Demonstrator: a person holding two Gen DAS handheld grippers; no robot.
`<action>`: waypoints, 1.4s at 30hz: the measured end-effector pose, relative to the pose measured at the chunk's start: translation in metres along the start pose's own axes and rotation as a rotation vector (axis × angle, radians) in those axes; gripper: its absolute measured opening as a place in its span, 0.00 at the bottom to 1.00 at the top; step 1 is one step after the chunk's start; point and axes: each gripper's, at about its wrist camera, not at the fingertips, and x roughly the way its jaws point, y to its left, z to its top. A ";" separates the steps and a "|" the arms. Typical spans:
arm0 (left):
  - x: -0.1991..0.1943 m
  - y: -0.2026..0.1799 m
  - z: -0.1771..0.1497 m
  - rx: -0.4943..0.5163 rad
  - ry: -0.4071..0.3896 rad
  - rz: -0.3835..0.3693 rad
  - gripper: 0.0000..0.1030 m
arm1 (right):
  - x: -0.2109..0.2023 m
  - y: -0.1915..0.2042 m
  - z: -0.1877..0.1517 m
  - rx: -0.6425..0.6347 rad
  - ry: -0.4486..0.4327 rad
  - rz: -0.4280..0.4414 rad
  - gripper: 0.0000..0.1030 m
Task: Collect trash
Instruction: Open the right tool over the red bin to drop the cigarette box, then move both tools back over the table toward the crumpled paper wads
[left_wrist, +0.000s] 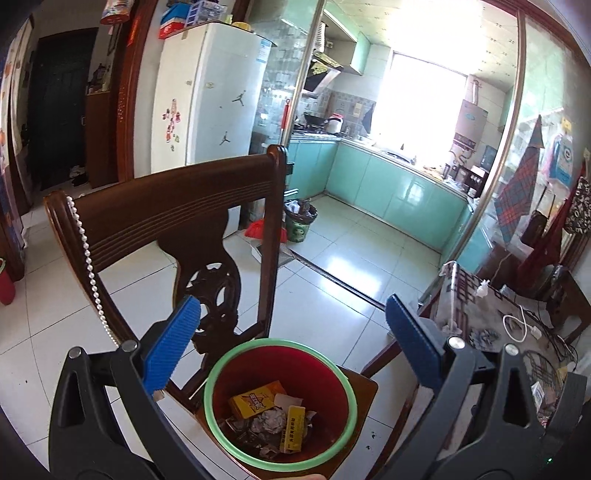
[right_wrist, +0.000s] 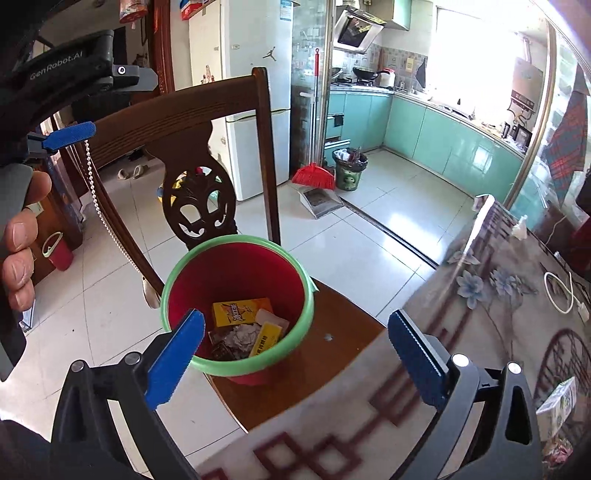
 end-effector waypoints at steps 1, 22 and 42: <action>0.000 -0.007 -0.002 0.012 0.007 -0.016 0.95 | -0.006 -0.006 -0.005 0.012 0.007 -0.006 0.94; -0.021 -0.194 -0.079 0.371 0.118 -0.269 0.95 | -0.176 -0.159 -0.156 0.225 -0.003 -0.257 0.94; -0.056 -0.382 -0.204 0.563 0.376 -0.637 0.95 | -0.240 -0.263 -0.254 0.463 -0.003 -0.353 0.94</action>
